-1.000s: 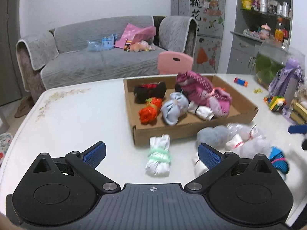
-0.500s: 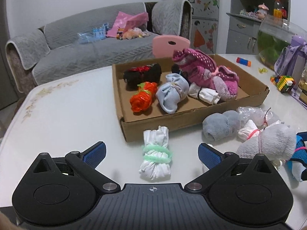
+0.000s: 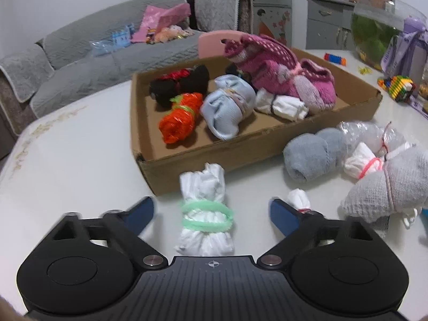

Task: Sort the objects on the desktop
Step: 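Grasp green-banded white cloth roll with left tool while right tool grasps blue-black sock, then carry both items into the cardboard box and open both tools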

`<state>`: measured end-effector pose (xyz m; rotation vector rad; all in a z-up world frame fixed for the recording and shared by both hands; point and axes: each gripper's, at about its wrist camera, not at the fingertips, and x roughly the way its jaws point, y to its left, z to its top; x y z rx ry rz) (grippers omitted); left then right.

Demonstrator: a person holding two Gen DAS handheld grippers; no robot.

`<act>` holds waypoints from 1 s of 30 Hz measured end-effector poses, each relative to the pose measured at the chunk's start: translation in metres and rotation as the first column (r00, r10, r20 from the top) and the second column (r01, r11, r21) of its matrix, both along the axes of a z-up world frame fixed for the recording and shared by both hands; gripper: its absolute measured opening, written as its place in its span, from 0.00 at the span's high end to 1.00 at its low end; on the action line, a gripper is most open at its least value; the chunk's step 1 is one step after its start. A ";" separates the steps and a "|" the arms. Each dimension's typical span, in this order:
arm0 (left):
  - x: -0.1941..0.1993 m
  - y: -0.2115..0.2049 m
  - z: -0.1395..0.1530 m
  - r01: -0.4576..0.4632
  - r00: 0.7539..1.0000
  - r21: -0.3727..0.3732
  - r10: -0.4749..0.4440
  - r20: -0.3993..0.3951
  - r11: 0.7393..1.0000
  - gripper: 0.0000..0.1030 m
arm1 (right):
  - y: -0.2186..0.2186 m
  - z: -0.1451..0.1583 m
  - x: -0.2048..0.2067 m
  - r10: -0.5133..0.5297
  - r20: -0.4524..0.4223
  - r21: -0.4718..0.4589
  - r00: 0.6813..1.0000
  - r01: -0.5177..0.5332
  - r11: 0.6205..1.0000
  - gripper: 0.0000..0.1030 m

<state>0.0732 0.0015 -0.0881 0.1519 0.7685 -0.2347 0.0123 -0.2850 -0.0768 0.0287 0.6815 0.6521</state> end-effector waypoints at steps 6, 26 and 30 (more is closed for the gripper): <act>-0.007 0.004 0.005 -0.018 0.999 -0.051 0.017 -0.030 0.999 0.67 | -0.010 0.005 -0.009 -0.003 0.003 0.027 1.000 0.003 1.000 0.37; -0.094 -0.004 0.078 -0.030 0.994 -0.015 0.032 0.101 0.999 0.68 | -0.063 0.039 -0.015 -0.104 0.025 0.162 0.994 0.098 0.982 0.38; -0.097 -0.012 0.094 -0.027 0.991 0.006 0.026 0.133 1.000 0.68 | -0.074 0.053 -0.012 -0.130 0.054 0.182 0.990 0.119 0.976 0.38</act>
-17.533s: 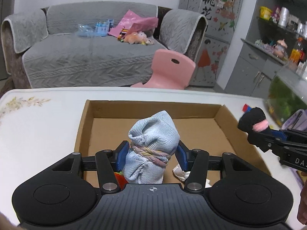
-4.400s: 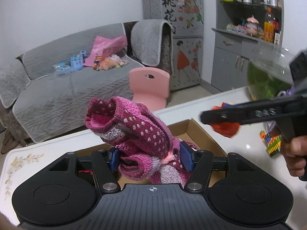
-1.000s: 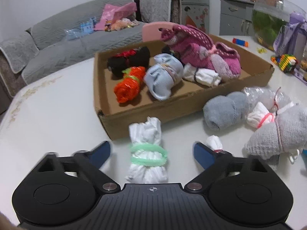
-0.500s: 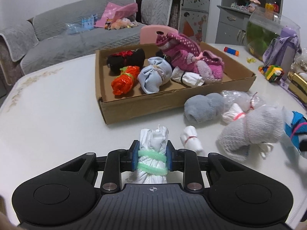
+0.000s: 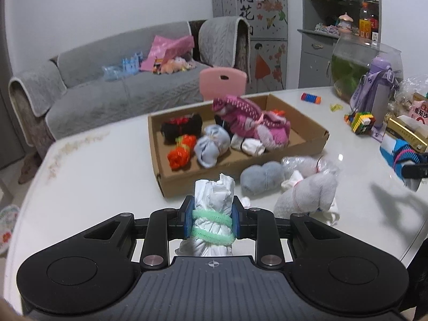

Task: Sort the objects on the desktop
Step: 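Carry both items into the cardboard box and open both tools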

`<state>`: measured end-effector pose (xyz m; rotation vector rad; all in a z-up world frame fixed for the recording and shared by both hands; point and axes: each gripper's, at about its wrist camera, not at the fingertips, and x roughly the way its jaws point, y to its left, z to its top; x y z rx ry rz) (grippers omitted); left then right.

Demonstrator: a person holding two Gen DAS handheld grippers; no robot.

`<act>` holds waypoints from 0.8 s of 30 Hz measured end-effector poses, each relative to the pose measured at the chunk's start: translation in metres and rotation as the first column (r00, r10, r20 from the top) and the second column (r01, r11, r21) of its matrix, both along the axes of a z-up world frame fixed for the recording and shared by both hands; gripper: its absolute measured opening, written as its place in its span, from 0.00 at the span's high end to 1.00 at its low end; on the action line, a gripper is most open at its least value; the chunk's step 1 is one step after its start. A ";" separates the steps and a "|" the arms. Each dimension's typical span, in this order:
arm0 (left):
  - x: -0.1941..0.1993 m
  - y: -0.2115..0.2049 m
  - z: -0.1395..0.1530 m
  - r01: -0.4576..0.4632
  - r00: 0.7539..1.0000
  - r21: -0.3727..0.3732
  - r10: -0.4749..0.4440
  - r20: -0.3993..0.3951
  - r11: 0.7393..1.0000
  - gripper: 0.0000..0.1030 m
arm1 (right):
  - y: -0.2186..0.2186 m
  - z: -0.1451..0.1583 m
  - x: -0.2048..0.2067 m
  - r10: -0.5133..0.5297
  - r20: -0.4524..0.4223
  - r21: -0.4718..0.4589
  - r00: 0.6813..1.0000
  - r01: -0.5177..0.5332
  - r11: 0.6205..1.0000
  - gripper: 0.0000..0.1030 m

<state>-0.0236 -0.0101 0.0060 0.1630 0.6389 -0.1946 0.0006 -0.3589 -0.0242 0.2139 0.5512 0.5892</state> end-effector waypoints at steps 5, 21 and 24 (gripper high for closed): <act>0.004 -0.008 0.015 0.006 1.000 0.010 -0.006 0.029 1.000 0.68 | -0.009 0.017 0.007 -0.025 0.041 0.012 0.999 0.024 1.000 0.38; 0.047 -0.020 0.044 0.031 0.996 0.025 -0.033 0.088 0.999 0.67 | -0.003 0.067 0.061 0.025 0.146 0.051 0.989 -0.033 0.998 0.38; 0.063 -0.023 0.044 0.034 0.996 0.021 -0.035 0.087 0.999 0.67 | 0.004 0.070 0.076 0.053 0.149 0.063 0.987 -0.063 0.996 0.38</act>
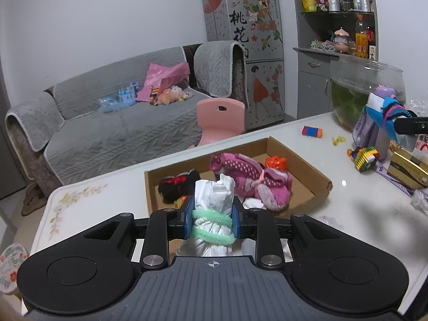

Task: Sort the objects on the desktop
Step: 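Carry both items into the cardboard box and open both tools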

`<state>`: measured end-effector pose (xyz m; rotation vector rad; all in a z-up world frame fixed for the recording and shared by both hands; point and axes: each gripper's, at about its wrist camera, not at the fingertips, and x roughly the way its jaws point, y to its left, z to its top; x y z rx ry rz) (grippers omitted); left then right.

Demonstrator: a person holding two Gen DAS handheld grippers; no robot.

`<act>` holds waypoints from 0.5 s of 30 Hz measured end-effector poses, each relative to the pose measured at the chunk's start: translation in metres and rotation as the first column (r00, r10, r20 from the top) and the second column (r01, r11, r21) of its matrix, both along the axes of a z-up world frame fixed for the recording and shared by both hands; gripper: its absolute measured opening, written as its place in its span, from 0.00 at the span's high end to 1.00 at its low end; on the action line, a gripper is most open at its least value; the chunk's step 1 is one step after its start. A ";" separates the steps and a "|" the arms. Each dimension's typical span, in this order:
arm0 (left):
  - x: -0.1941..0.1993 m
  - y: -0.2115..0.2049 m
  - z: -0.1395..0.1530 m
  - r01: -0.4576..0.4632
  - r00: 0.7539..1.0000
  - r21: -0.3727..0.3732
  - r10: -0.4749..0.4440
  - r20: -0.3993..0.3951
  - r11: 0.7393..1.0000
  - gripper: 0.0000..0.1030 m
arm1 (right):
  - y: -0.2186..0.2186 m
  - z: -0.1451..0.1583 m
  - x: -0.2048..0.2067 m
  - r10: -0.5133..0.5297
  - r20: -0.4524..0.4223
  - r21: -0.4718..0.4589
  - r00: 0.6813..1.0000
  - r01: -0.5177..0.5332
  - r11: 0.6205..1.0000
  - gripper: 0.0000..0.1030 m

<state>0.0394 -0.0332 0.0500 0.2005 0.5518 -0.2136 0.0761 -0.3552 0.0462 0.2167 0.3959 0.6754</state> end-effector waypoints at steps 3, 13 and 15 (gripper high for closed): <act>0.017 -0.005 -0.003 0.007 1.000 -0.001 -0.007 -0.006 1.000 0.67 | 0.012 0.004 0.013 0.033 0.002 0.006 0.999 -0.033 0.999 0.38; 0.070 -0.017 -0.024 0.025 0.999 0.032 -0.024 -0.036 0.999 0.67 | 0.037 -0.001 0.061 0.104 -0.057 -0.016 0.993 -0.105 0.994 0.37; 0.083 -0.015 -0.029 0.020 0.999 0.028 -0.018 -0.051 0.999 0.67 | 0.040 -0.005 0.070 0.102 -0.074 -0.030 0.992 -0.105 0.994 0.37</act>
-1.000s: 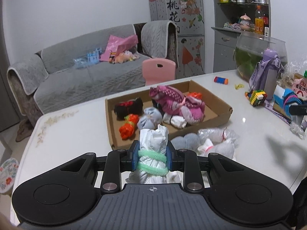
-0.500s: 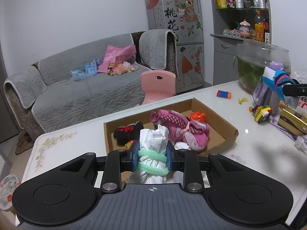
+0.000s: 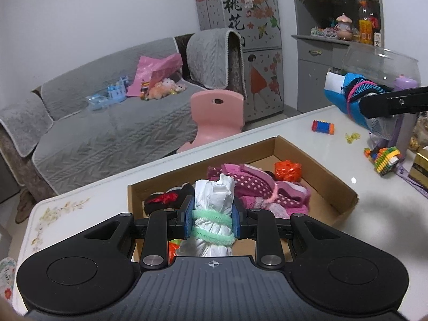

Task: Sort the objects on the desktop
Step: 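Carry both items into the cardboard box and open both tools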

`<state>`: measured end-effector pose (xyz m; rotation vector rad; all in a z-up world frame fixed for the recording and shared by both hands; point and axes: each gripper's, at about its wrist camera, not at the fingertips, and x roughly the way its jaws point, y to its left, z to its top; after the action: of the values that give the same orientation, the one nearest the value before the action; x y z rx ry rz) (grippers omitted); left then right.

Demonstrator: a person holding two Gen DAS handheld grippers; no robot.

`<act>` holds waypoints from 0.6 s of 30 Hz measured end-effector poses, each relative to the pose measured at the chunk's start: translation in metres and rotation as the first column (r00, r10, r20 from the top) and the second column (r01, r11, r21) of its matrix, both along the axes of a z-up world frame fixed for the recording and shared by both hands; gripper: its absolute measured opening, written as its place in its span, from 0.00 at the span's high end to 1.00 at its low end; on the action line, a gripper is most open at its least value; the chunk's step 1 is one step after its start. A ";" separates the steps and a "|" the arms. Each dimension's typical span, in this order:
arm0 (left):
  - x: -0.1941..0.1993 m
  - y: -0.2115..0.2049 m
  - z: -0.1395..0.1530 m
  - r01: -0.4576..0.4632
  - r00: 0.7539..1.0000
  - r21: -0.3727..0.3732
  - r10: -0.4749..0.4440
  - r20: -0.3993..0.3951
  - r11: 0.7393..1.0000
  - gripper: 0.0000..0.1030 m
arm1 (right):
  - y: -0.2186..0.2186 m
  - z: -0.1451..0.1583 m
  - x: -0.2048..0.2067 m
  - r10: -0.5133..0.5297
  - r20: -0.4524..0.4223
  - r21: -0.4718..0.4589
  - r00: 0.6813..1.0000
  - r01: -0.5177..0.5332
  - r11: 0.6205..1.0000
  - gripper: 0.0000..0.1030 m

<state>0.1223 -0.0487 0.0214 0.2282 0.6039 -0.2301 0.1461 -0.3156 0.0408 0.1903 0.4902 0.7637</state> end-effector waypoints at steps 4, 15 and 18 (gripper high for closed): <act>0.025 0.004 -0.014 -0.015 0.999 -0.001 0.015 -0.047 1.000 0.67 | 0.009 -0.013 0.017 0.000 -0.041 -0.044 0.999 -0.002 0.999 0.37; 0.083 0.003 -0.039 -0.055 0.990 0.005 0.056 -0.128 0.998 0.67 | 0.038 -0.046 0.070 -0.027 -0.151 -0.167 0.988 0.002 0.986 0.37; 0.092 0.002 -0.045 -0.058 0.989 0.010 0.059 -0.135 0.998 0.67 | 0.045 -0.053 0.081 -0.035 -0.162 -0.205 0.986 0.001 0.979 0.37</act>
<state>0.2147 -0.0469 -0.0237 0.2017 0.7452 -0.1876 0.2274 -0.2704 -0.0124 0.0660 0.7198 0.6772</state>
